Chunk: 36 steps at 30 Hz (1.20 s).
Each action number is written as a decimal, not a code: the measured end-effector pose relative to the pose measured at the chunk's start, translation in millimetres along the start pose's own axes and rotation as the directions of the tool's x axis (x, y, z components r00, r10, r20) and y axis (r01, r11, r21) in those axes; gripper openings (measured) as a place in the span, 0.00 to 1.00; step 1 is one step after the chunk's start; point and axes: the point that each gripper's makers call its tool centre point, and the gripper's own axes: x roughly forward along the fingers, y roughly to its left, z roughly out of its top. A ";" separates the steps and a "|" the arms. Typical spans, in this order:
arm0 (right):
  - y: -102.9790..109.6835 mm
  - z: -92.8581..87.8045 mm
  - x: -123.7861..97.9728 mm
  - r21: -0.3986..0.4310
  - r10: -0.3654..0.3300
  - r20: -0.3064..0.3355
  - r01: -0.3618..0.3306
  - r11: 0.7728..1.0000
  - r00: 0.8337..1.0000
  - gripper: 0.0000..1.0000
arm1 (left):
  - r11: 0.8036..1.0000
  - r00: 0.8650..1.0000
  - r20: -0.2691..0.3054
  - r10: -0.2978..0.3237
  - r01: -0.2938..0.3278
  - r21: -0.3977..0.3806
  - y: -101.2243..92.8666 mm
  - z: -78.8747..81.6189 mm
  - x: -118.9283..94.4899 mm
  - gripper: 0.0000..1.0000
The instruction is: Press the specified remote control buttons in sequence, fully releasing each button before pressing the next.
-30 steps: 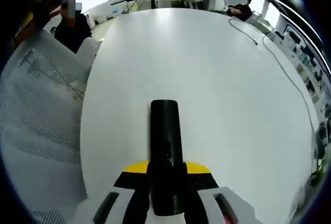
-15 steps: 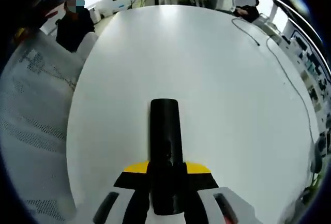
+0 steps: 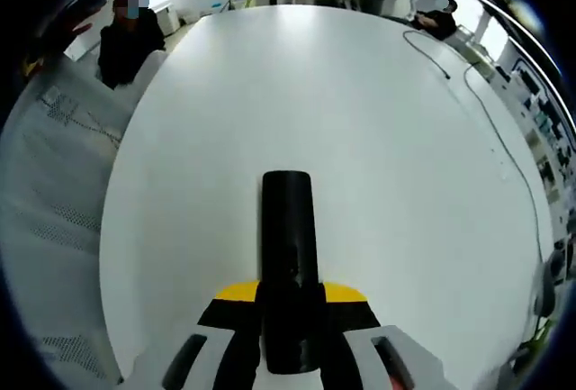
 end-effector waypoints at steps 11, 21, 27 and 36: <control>-11.8 3.2 2.5 -0.034 0.001 -0.016 -0.001 0.999 1.000 0.21 | 1.000 1.000 -0.014 0.002 -0.002 0.011 0.1 -3.0 0.6 1.00; -10.7 2.2 2.0 -0.040 0.000 0.004 0.000 0.999 1.000 0.21 | 1.000 1.000 -0.015 0.009 -0.009 0.018 0.8 -3.4 0.5 1.00; -10.5 2.6 0.7 -0.041 -0.039 0.031 0.040 0.998 0.999 0.23 | 1.000 1.000 -0.020 0.005 -0.005 0.020 0.0 -4.1 0.8 1.00; -17.1 -1.7 -7.3 0.161 -0.229 0.144 0.206 0.965 0.963 0.40 | 1.000 1.000 -0.022 -0.003 0.003 0.019 -1.4 -4.4 1.0 1.00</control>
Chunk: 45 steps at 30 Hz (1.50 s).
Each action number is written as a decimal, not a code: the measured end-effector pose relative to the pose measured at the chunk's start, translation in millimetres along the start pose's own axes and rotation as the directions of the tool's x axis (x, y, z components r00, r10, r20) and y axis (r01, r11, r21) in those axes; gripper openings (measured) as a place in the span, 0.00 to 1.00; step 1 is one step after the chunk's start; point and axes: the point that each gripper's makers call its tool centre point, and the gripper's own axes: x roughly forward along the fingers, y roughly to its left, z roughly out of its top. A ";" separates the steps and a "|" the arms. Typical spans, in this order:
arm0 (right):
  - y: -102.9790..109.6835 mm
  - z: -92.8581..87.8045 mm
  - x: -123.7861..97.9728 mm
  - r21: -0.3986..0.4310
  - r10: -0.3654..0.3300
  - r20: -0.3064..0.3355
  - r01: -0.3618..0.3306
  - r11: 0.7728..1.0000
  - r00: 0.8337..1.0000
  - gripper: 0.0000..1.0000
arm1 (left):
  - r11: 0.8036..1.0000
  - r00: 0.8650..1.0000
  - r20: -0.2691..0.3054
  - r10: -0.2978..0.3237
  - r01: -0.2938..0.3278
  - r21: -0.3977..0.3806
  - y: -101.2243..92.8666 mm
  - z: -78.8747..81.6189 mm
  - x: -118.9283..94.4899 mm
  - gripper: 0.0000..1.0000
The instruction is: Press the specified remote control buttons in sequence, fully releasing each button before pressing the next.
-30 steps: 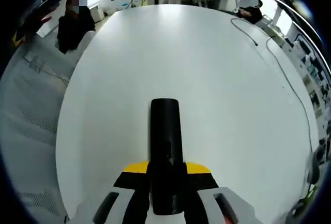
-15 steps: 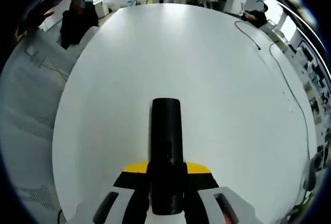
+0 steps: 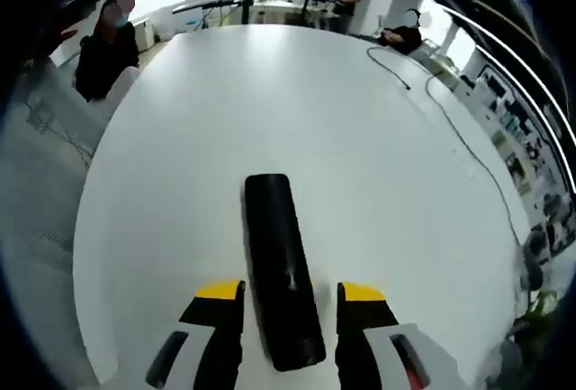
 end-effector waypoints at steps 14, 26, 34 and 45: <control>0.3 6.3 -49.7 0.353 -0.196 0.235 0.104 0.930 0.952 0.73 | 1.000 1.000 -0.006 -0.018 0.018 -0.002 -2.5 -1.7 0.3 1.00; -6.1 24.4 -103.7 0.526 -0.352 0.356 0.125 0.841 0.866 0.98 | 1.000 1.000 -0.016 -0.026 0.026 0.011 -4.5 -3.0 0.1 1.00; 1.0 28.1 -136.9 0.544 -0.404 0.378 0.153 0.825 0.833 0.99 | 0.999 0.999 -0.012 -0.037 0.038 0.022 -7.2 -2.0 -1.4 1.00; 22.8 23.8 -179.9 0.583 -0.487 0.398 0.195 0.789 0.778 0.99 | 0.999 0.999 -0.006 -0.041 0.042 0.023 -9.4 -0.8 -3.1 1.00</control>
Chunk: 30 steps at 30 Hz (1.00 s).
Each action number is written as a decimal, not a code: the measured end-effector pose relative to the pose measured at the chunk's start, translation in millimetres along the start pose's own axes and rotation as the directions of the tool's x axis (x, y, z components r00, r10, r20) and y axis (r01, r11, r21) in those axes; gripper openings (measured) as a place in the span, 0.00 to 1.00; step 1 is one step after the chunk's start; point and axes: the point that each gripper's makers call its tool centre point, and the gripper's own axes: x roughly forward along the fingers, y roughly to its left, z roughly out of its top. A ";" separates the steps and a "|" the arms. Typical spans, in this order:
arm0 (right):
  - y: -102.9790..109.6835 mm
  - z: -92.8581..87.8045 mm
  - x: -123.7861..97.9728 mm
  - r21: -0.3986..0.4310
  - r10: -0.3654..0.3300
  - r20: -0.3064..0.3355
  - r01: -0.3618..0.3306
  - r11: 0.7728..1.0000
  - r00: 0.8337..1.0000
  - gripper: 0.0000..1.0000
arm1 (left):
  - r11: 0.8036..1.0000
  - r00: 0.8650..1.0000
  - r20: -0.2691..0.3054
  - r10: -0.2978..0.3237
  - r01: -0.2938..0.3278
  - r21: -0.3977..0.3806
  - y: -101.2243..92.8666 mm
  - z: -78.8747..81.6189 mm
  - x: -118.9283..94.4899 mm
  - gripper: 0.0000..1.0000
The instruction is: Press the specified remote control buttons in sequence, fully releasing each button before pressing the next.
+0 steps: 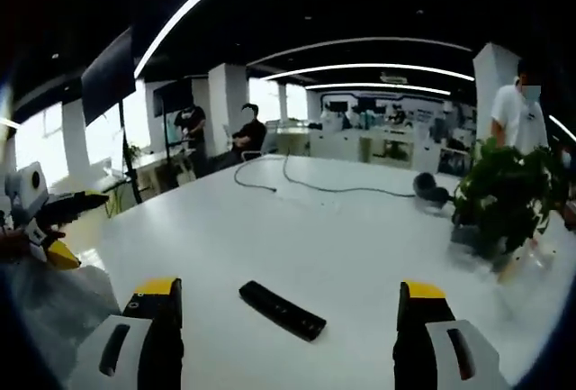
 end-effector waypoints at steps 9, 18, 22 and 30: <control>-12.2 12.0 -44.0 0.026 -0.084 0.072 0.082 0.996 0.994 0.99 | 1.000 1.000 -0.006 -0.002 0.002 0.005 -0.2 -1.2 0.6 1.00; -24.8 7.8 -83.2 0.051 -0.168 0.098 0.164 0.985 0.981 0.99 | 1.000 1.000 -0.026 -0.012 0.013 0.015 -2.2 -4.6 3.1 1.00; -27.0 -2.3 -94.7 0.053 -0.193 0.081 0.189 0.980 0.978 0.99 | 1.000 1.000 -0.021 -0.011 0.011 0.004 -1.3 -3.6 3.2 1.00; -20.9 -26.6 -99.3 0.015 -0.211 0.032 0.211 0.977 0.977 0.99 | 1.000 1.000 -0.018 0.006 -0.006 0.000 0.6 -3.6 2.2 1.00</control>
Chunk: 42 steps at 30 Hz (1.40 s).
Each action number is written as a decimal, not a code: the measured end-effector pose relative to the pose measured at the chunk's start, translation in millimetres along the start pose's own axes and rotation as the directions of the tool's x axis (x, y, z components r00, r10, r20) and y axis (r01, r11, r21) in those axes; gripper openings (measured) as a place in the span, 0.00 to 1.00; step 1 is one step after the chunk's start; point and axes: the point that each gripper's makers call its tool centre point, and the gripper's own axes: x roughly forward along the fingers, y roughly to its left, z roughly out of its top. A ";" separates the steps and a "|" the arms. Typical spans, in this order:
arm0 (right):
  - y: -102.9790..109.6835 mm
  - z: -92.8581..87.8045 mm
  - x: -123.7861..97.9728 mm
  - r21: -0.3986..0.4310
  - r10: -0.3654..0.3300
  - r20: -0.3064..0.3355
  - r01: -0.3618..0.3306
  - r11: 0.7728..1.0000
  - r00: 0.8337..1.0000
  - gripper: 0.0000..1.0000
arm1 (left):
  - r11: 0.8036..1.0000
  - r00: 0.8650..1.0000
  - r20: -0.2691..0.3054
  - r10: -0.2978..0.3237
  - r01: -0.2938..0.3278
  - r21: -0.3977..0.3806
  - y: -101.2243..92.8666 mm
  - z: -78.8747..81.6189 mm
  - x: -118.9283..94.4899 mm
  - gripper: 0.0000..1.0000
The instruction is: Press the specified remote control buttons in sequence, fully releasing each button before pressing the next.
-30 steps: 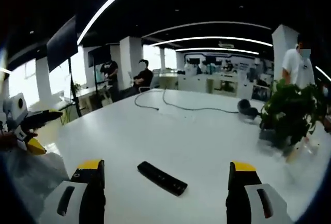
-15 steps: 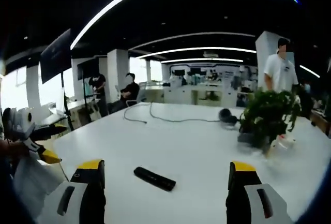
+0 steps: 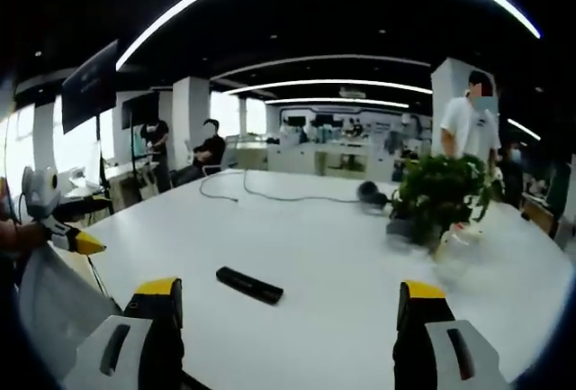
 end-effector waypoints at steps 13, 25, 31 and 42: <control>12.7 -7.2 4.4 -0.069 0.046 -0.031 -0.048 0.996 0.998 0.96 | 0.998 0.998 0.003 0.058 -0.058 -0.013 10.3 -0.4 -3.7 1.00; 5.1 -4.1 0.5 -0.034 0.021 -0.002 -0.021 0.999 1.000 0.94 | 0.998 0.998 -0.005 0.060 -0.060 -0.009 10.2 -1.7 -3.6 1.00; 5.9 -6.2 1.6 -0.039 0.026 -0.017 -0.026 0.999 1.000 0.94 | 0.998 0.998 -0.008 0.063 -0.063 -0.008 11.0 -2.6 -3.5 1.00; 5.8 -8.4 2.2 -0.033 0.029 -0.030 -0.030 0.999 0.999 0.92 | 0.999 0.999 -0.001 0.052 -0.052 -0.008 9.8 -1.1 -3.2 1.00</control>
